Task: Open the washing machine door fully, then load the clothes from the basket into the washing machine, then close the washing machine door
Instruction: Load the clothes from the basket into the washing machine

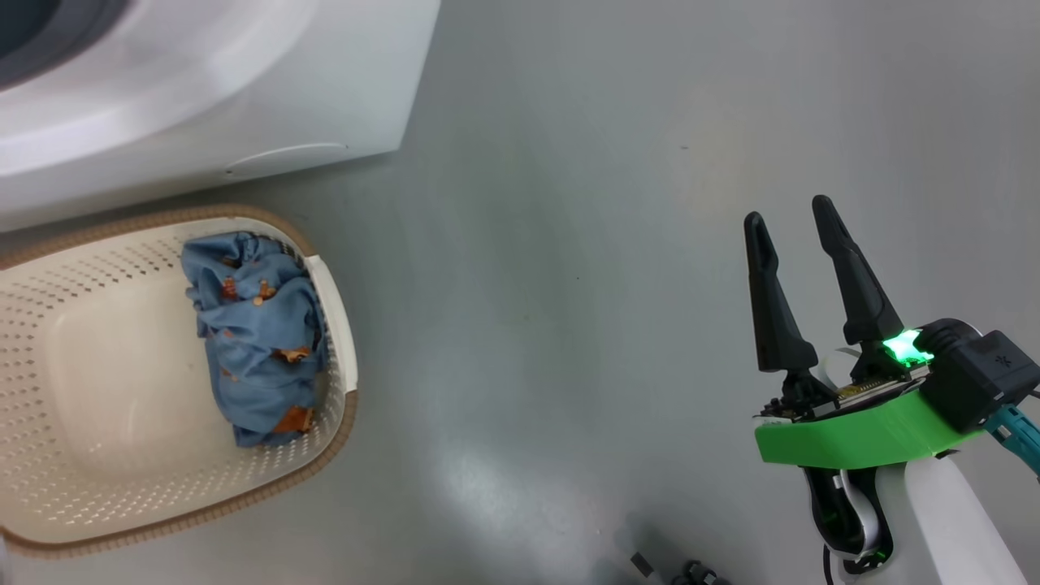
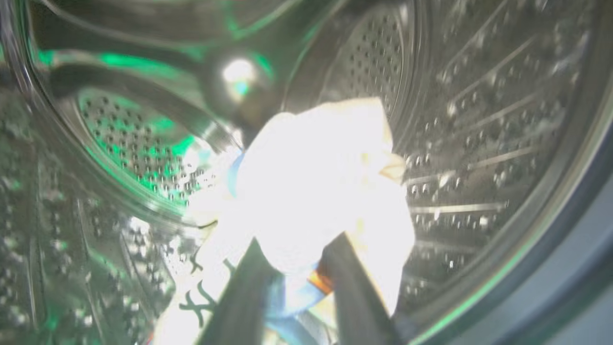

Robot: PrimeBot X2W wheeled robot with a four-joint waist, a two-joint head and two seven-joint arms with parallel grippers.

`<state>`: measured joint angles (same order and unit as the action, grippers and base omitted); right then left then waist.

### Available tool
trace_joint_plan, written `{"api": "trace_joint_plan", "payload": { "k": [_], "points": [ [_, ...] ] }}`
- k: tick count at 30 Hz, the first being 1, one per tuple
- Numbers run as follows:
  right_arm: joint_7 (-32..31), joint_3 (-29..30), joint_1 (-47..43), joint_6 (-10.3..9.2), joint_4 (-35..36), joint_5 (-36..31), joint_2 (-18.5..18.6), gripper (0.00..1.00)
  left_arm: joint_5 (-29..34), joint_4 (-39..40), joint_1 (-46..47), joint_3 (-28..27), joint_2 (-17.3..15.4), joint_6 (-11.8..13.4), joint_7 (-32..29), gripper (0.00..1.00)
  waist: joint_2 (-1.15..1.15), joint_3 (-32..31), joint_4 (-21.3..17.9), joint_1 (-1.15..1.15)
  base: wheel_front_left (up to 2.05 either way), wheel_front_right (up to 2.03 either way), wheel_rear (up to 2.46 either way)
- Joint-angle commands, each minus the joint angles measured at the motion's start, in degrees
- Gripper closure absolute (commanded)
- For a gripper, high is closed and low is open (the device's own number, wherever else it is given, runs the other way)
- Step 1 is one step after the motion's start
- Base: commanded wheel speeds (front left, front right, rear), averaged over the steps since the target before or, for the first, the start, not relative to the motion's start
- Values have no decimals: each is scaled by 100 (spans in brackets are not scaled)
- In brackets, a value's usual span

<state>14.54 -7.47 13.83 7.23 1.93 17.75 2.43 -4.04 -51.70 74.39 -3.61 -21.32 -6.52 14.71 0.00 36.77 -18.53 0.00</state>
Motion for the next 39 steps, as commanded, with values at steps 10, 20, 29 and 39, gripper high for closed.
{"api": "trace_joint_plan", "payload": {
  "k": [10, 20, 29, 39],
  "points": [
    [46, -157, -35, 25, 102, -19, 45, 0, 3, -1472, 347, 263, -235, -59, 23, 0, 0, -158, 83, 0, 0, 0, 0],
    [46, -128, -60, 25, 95, -56, 45, 0, -190, -983, 116, 271, -125, -80, 28, 0, 0, -286, 113, 0, 0, 0, 0],
    [46, -63, -74, 25, 79, -133, 121, 0, -361, 454, -831, 27, 90, -88, 29, 0, 0, -533, 248, 0, 0, 0, 0],
    [46, 30, -161, 25, 82, -199, 321, 0, -446, 1386, -2034, -428, 486, -92, 29, 0, 0, -973, 477, 0, 0, 0, 0]
  ]
}}
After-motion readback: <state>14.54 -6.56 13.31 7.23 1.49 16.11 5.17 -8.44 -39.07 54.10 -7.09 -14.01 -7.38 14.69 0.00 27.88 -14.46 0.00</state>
